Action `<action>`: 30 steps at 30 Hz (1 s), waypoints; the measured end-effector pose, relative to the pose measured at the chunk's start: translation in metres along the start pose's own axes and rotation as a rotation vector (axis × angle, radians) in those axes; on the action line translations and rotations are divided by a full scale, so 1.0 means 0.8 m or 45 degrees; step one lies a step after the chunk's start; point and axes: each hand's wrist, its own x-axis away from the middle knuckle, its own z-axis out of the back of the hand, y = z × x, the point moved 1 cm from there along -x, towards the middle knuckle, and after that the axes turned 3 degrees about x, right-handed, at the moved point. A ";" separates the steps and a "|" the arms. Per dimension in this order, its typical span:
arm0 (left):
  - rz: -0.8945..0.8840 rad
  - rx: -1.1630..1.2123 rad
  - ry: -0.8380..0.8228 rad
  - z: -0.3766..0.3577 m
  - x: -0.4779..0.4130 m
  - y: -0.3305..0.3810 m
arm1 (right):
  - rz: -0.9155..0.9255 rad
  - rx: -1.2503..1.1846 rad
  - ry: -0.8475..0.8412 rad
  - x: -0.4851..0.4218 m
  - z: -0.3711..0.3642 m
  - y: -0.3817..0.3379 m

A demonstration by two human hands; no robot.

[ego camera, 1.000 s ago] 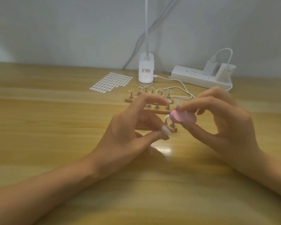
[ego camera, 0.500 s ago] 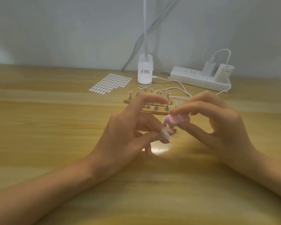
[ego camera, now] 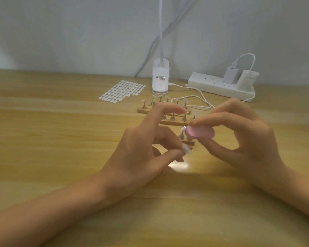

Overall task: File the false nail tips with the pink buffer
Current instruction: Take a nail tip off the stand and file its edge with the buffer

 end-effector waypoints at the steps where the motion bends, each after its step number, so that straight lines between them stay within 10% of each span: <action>1: 0.001 -0.004 0.004 0.000 -0.001 0.001 | 0.032 -0.028 -0.004 0.000 -0.001 -0.003; 15: -0.098 0.038 0.206 0.045 -0.039 0.016 | -0.023 -0.013 0.010 0.002 -0.005 0.028; 30: 0.129 -0.470 -0.055 0.020 -0.050 -0.012 | -0.093 -0.083 -0.008 0.002 -0.005 0.032</action>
